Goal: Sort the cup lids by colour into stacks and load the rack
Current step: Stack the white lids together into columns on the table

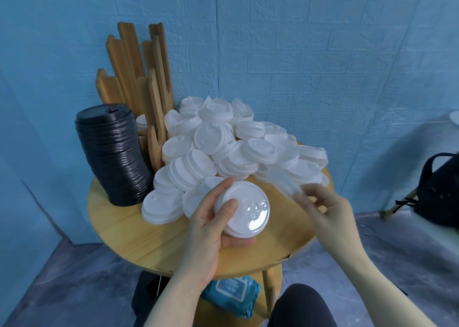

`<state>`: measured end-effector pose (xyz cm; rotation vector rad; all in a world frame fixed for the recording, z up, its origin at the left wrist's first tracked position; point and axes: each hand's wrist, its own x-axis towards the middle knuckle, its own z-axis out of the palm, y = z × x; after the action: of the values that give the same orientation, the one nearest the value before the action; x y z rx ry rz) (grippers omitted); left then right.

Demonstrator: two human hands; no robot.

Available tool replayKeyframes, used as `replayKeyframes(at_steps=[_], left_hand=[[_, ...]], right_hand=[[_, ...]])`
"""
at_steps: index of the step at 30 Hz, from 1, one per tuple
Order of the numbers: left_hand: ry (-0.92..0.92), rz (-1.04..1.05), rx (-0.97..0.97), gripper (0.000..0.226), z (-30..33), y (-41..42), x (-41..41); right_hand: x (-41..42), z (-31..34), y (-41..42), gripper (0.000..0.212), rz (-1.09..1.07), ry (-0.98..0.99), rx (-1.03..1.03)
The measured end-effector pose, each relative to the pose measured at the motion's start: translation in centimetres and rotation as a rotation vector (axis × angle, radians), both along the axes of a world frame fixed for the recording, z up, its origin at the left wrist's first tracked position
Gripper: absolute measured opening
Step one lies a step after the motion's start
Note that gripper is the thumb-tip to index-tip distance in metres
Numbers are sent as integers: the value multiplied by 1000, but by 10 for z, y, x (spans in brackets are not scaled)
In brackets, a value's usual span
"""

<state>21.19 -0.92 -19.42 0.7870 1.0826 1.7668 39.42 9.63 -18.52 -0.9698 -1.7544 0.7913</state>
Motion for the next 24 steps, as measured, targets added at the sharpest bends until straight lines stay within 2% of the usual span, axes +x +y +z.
replayKeyframes(at_steps=[2, 4, 5, 7, 8, 11, 12, 13, 15, 17, 21, 24], left_hand=[[1, 2, 2, 39, 0, 0, 0], [-1, 5, 5, 40, 1, 0, 1], [-10, 11, 6, 40, 1, 0, 0], [-22, 16, 7, 42, 1, 0, 0], [-22, 15, 8, 44, 1, -1, 0], [-45, 9, 10, 42, 3, -1, 1], [-57, 6, 13, 41, 3, -1, 1], [-63, 2, 13, 43, 4, -1, 1], [-46, -21, 6, 65, 5, -1, 0], [-15, -46, 2, 82, 4, 0, 0], [-5, -64, -6, 75, 2, 0, -2], [22, -74, -10, 80, 0, 0, -2]], right_hand=[[1, 12, -2, 7, 101, 299, -208], [1, 17, -2, 30, 273, 546, -424], [0, 17, -2, 34, 347, 645, -498], [-2, 15, -4, 28, 452, 743, -591], [-4, 14, -8, 30, 493, 751, -626], [-11, 5, -18, 63, 553, 699, -697], [-14, 2, -21, 64, 542, 681, -719], [-16, 1, -24, 56, 530, 676, -738], [-21, 0, -28, 37, 499, 687, -776], [-22, 4, -28, 34, 490, 667, -792], [-22, 15, -19, 29, 460, 552, -738], [-24, 23, -12, 25, 432, 422, -687]])
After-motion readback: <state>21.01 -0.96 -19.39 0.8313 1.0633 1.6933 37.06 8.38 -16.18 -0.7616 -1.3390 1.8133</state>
